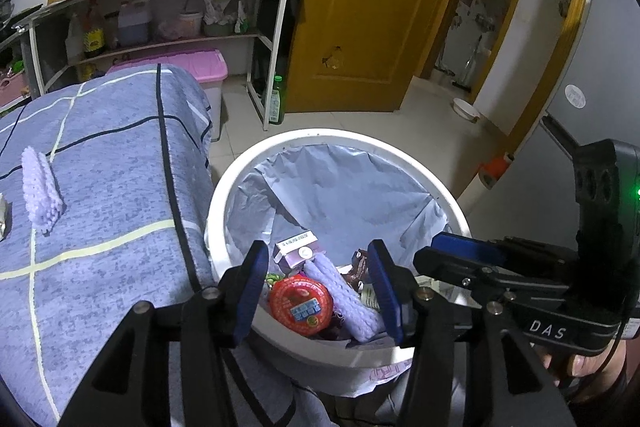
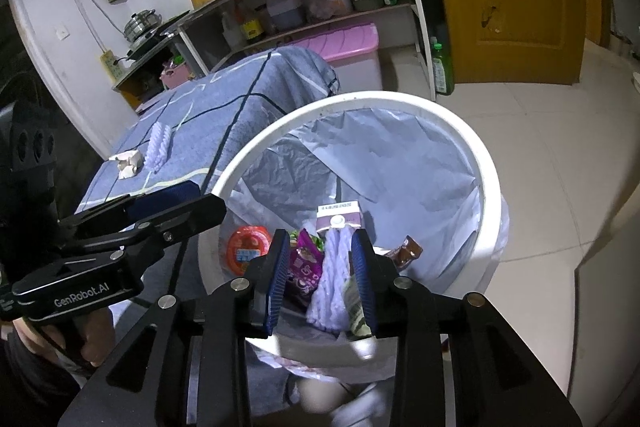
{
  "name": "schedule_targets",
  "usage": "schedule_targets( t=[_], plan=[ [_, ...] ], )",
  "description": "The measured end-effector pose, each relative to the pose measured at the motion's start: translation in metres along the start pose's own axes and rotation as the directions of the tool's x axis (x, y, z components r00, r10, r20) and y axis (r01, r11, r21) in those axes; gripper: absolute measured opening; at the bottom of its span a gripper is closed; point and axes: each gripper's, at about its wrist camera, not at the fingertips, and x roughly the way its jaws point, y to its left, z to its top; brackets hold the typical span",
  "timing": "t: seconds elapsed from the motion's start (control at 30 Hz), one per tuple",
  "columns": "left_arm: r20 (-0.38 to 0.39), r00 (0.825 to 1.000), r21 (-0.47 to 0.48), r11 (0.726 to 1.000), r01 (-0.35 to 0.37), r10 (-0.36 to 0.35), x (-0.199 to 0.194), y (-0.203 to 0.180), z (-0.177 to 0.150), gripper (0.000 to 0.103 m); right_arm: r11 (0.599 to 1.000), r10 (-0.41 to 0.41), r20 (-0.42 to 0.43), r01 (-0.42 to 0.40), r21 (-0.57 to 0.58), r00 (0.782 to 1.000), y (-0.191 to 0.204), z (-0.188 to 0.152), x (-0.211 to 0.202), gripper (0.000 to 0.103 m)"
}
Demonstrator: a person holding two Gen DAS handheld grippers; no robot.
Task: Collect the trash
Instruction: 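Open both grippers to drop the cup and wrapper strip into the bin, then move both open grippers back toward the paper box and foam net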
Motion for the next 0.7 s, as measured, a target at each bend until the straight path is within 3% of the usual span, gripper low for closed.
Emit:
schedule_targets(
  t=[0.7],
  plan=[
    [0.085,0.994,-0.07,0.996,-0.055,0.061,-0.055,0.031,-0.022,0.053,0.992,0.051,0.035,-0.047,-0.115,0.998,0.058,-0.002,-0.02,0.033]
  ],
)
